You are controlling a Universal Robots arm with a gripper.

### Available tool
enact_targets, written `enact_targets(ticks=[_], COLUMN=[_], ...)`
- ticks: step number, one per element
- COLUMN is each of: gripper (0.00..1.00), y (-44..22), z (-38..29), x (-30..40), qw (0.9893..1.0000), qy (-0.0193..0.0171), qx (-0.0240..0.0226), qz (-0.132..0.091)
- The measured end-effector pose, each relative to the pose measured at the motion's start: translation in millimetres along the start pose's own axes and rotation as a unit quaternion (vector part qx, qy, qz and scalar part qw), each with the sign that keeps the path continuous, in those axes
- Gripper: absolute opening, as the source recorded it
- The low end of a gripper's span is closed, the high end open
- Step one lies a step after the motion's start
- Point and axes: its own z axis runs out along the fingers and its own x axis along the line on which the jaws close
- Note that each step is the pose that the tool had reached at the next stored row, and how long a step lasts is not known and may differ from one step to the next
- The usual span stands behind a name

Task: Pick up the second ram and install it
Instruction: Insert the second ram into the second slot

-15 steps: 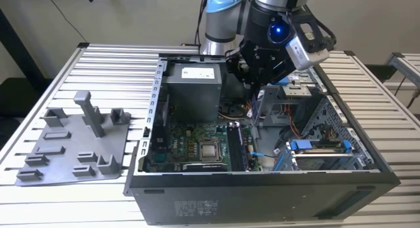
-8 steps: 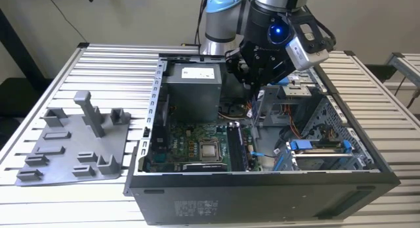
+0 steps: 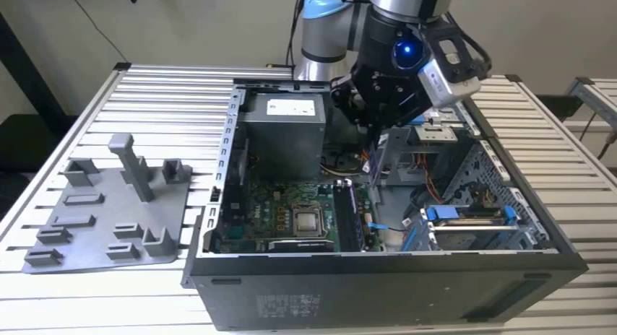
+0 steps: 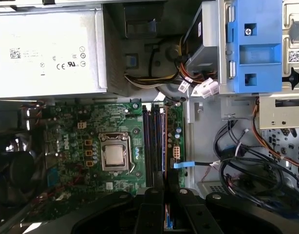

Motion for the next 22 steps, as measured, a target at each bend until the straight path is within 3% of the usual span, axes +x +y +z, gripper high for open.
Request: enact_targets(ticks=[12,22], gripper=[0.14,0.14], y=[0.1,0.1], z=[9.9,12.5], x=[0.0,0.0], qw=[1.0,1.0], qy=[0.0,0.0], qx=[0.0,0.0], qz=[0.0,0.0])
